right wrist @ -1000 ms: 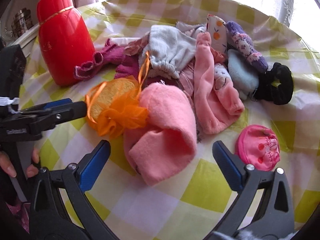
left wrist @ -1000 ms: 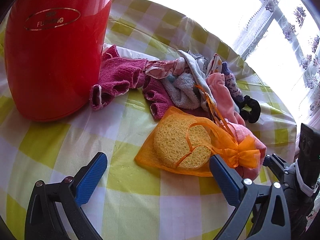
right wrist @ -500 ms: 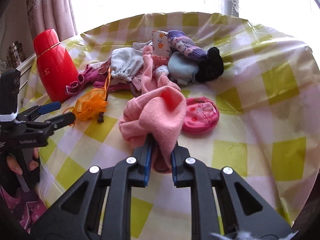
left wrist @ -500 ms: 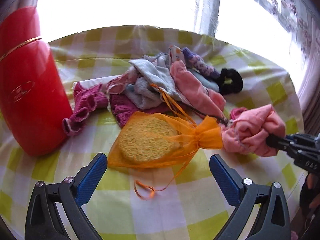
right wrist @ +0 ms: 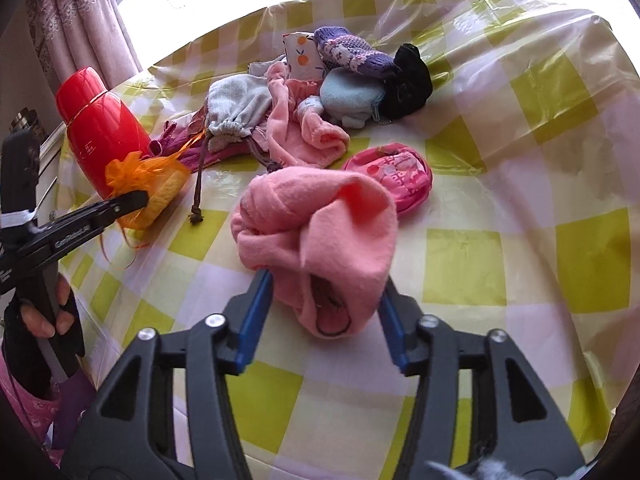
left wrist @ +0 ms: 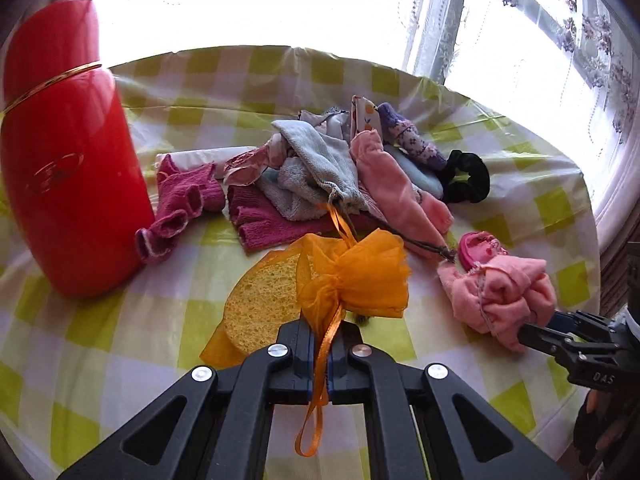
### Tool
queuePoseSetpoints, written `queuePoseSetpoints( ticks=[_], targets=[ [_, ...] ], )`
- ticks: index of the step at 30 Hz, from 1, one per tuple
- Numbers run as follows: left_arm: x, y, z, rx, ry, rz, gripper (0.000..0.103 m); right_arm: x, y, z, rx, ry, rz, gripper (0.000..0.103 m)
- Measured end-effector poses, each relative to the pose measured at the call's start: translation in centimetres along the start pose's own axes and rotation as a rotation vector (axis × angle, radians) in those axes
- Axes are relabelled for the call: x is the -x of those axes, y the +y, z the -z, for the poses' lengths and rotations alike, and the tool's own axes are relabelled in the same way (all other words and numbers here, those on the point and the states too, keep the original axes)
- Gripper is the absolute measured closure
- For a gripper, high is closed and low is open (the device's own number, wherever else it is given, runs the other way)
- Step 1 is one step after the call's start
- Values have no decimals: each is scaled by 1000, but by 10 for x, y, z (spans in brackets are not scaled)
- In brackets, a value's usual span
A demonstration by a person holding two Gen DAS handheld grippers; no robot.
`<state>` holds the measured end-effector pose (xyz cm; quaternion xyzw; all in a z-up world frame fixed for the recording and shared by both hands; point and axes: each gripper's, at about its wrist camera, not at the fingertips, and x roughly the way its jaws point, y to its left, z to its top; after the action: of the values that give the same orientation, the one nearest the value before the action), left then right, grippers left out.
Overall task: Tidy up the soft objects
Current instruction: 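Carry the pink hat and orange bag with both grippers toward the purple-rimmed box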
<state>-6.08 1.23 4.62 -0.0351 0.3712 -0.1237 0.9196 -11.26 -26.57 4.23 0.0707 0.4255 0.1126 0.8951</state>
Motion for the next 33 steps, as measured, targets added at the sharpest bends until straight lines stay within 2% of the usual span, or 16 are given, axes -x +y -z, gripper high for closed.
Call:
queuePoseSetpoints(
  ticks=[4, 6, 12, 18, 20, 21, 22, 24, 27, 33],
  targets=[
    [27, 18, 22, 25, -4, 18, 99, -1, 0, 1, -10, 19, -9, 30],
    [38, 27, 30, 35, -3, 1, 99, -2, 2, 1, -5, 29, -10, 27],
    [43, 40, 43, 55, 19, -15, 99, -17, 16, -8, 23, 73, -9, 21],
    [45, 24, 47, 10, 14, 1, 99, -48, 24, -28, 112, 101, 136, 21],
    [43, 22, 48, -1, 18, 2, 99, -56, 26, -31, 146, 105, 152, 21],
    [42, 21, 49, -1, 21, 0, 99, -54, 30, -31, 168, 80, 154, 25],
    [41, 21, 49, -2, 24, -4, 99, -48, 34, -29, 190, 35, 157, 46],
    [40, 20, 49, -10, 27, -16, 99, -37, 41, -25, 214, -8, 162, 70],
    [40, 21, 49, -16, 28, -29, 99, -19, 45, -18, 209, -58, 160, 74],
    [48, 16, 45, -36, 6, -61, 99, 26, 45, -18, 147, -161, 125, 75]
  ],
)
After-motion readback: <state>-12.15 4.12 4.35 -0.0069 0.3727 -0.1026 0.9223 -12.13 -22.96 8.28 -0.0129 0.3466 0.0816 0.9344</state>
